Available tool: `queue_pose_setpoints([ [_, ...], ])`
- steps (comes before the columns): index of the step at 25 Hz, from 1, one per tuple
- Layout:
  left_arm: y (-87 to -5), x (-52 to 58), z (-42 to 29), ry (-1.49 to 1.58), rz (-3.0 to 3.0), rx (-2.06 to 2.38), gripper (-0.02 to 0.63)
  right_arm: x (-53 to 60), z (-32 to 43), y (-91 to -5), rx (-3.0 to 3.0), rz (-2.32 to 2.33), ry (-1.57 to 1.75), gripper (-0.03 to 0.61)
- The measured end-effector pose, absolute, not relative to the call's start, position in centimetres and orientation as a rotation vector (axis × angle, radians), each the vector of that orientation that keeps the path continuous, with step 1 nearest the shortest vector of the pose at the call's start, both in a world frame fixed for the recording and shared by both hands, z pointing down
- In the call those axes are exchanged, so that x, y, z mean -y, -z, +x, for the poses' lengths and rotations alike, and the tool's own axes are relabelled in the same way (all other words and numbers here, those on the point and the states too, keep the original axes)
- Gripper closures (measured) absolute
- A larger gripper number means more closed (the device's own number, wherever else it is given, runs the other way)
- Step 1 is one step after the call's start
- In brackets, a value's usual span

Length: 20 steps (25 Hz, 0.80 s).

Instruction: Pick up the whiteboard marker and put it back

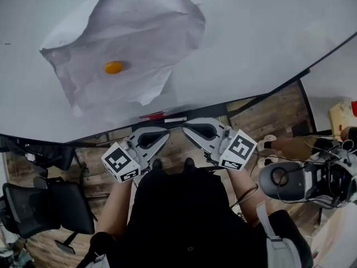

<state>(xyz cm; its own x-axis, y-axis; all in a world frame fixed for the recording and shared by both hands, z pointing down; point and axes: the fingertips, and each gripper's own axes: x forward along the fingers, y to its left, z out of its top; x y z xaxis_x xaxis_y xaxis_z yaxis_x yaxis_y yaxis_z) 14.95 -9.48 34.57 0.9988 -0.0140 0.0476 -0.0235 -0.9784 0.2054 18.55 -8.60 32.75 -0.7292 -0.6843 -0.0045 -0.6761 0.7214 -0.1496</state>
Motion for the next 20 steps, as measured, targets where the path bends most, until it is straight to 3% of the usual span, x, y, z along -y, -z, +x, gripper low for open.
queue_pose_setpoints([
  [20,-36.4,7.6,13.7,-0.095,2.935,-0.068,0.601,6.3,18.0,-34.8,-2.857,-1.251,0.148,0.56],
])
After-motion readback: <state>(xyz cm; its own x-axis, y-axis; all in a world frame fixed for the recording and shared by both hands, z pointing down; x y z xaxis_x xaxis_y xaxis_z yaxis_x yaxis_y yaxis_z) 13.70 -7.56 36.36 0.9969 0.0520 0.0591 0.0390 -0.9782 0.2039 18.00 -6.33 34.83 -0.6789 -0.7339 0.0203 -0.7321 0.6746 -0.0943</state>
